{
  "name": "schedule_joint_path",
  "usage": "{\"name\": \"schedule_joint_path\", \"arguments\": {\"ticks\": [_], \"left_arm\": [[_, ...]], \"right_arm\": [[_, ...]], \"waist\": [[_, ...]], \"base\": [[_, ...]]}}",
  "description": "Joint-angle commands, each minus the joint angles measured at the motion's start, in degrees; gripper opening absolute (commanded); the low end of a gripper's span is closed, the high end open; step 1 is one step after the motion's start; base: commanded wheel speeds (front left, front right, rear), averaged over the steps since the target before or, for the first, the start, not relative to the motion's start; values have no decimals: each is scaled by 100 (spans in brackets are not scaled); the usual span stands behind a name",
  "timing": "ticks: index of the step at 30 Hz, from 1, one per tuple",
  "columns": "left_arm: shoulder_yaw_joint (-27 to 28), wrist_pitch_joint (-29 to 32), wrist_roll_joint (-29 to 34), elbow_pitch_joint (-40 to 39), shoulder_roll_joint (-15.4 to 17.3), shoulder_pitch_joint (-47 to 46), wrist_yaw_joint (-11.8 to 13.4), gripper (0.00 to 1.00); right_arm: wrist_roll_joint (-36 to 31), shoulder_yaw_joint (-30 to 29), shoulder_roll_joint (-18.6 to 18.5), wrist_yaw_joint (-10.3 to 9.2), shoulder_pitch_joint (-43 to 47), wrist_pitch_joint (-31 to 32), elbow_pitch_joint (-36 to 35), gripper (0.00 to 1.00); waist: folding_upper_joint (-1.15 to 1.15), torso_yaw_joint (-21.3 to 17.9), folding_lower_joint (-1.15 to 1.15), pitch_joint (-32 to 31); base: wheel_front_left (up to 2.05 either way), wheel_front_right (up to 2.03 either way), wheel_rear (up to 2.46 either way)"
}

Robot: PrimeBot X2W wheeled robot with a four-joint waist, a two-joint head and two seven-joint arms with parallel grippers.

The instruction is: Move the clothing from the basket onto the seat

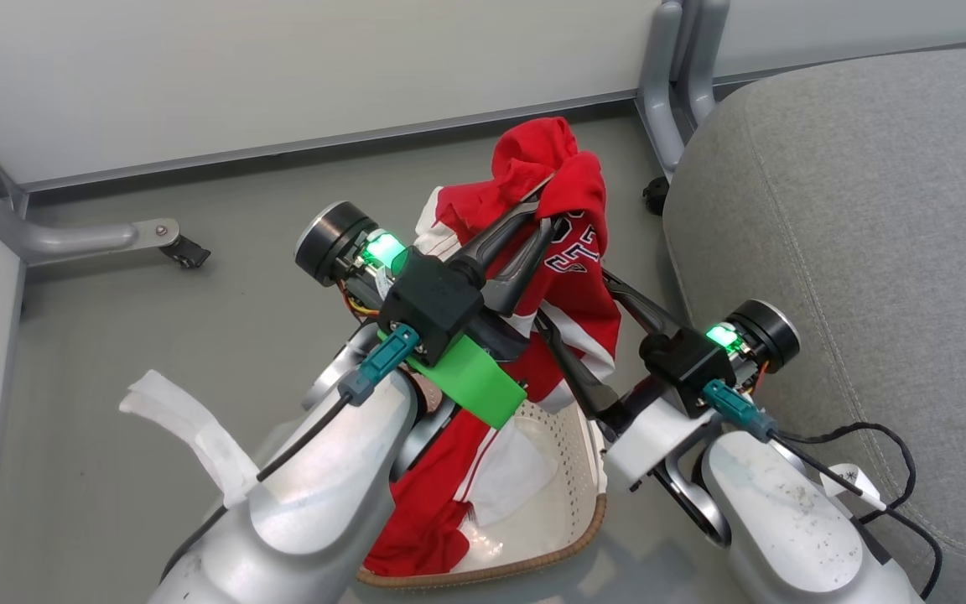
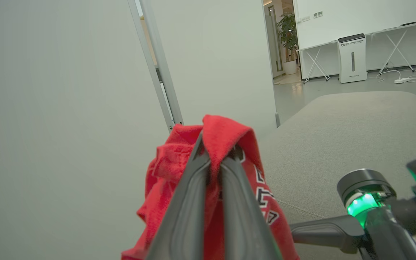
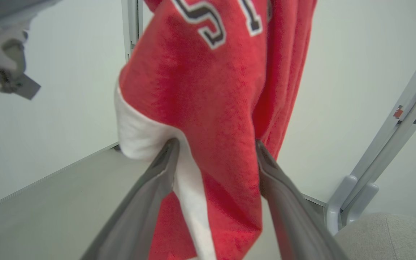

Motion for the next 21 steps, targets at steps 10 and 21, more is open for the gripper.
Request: {"name": "schedule_joint_path", "arguments": {"ticks": [10, 21], "left_arm": [[-37, -3, -29, -8, -3, -119, -15, 0], [-68, -3, -53, 68, 34, -73, -16, 0]], "right_arm": [[196, 20, 105, -2, -169, -28, 190, 0], [225, 18, 135, -2, -53, -28, 113, 0]], "waist": [[0, 16, 0, 66], [0, -15, 0, 62]], "base": [[0, 0, 0], [0, 0, 0]]}}
